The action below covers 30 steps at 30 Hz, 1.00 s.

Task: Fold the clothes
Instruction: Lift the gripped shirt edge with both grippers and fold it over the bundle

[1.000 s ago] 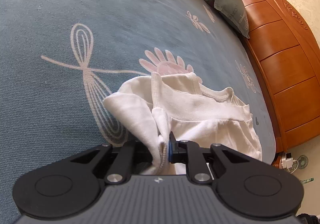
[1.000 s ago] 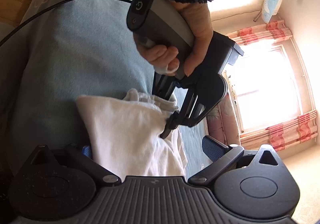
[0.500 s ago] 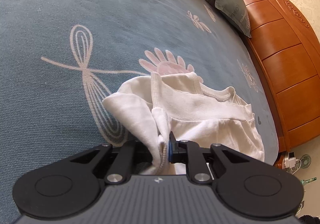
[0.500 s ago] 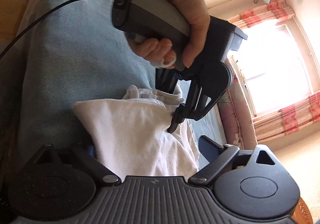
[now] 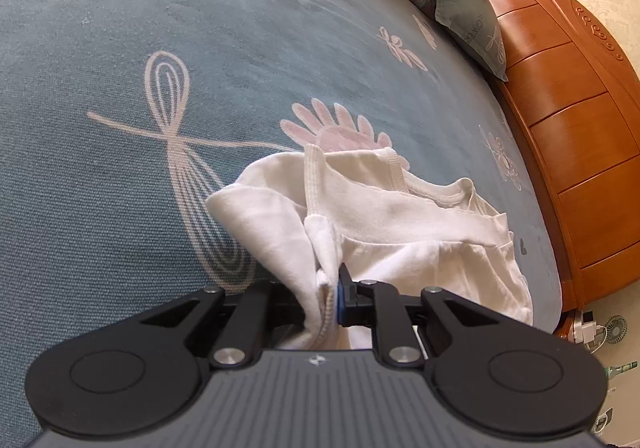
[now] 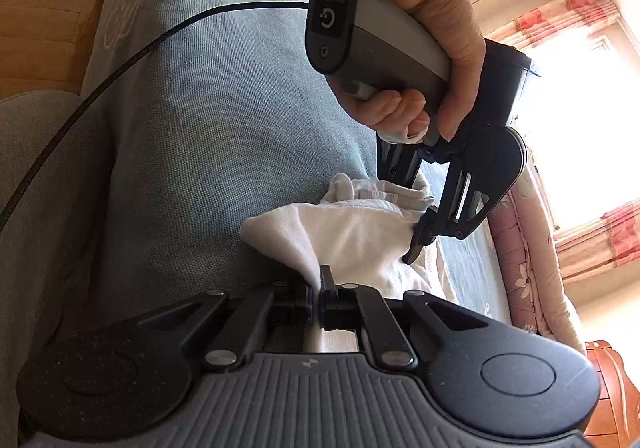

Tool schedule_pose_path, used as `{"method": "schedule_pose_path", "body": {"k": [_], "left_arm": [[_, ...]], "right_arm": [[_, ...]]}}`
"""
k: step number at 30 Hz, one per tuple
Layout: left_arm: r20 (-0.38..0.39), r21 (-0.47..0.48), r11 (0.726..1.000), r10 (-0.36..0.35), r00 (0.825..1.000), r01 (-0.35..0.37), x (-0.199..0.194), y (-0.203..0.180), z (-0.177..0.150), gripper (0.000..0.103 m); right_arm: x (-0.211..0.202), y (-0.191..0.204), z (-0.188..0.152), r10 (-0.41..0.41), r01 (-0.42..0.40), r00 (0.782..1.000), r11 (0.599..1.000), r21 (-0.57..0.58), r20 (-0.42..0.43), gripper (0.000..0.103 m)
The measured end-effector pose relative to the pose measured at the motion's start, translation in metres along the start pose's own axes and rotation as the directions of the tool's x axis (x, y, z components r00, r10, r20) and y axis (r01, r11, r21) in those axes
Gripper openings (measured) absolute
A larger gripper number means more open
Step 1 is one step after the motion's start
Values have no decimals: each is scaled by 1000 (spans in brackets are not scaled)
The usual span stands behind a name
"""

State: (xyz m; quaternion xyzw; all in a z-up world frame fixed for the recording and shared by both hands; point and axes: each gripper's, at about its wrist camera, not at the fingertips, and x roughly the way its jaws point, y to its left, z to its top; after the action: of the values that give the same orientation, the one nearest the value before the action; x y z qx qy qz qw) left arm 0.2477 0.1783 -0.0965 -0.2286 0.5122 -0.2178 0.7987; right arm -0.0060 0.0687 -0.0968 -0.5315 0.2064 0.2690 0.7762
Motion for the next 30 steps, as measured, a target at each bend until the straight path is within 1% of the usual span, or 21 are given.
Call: {"method": "schedule_pose_path", "body": {"k": [6,11,15,17,20,23,26,30], "left_arm": [[-4,13,999,40,999,-40,0,-7,1,16],[2,16,998,63,998,-63,0,-11,0,16],[8,21,997,79,997,-79,-1,-14,-1,16],[7,6,996,85,996,-85,-2,-15,0,15],[3,26,993,114,993,-114,-3,-22,2,12],[2,51,989,139,990,-139,-6,-32,5,12],[7,78,984,157,988,-157,-11,-43,8,12],[16,112,977,181,983,-182,-18,-61,14,12]], "right_arm": [[0,-19,-1,93,-93,996,991,95,7,9],[1,-27,-5,131,-132,991,981,144,23,8],[4,-40,-9,179,-185,983,958,220,43,7],[4,-47,-11,202,-209,978,943,259,54,7],[3,-55,-15,211,-222,975,929,294,70,7],[-5,-64,-20,202,-222,975,920,321,97,7],[-14,-77,-28,193,-226,973,903,364,127,7],[-27,-102,-44,173,-231,970,864,447,169,7]]}}
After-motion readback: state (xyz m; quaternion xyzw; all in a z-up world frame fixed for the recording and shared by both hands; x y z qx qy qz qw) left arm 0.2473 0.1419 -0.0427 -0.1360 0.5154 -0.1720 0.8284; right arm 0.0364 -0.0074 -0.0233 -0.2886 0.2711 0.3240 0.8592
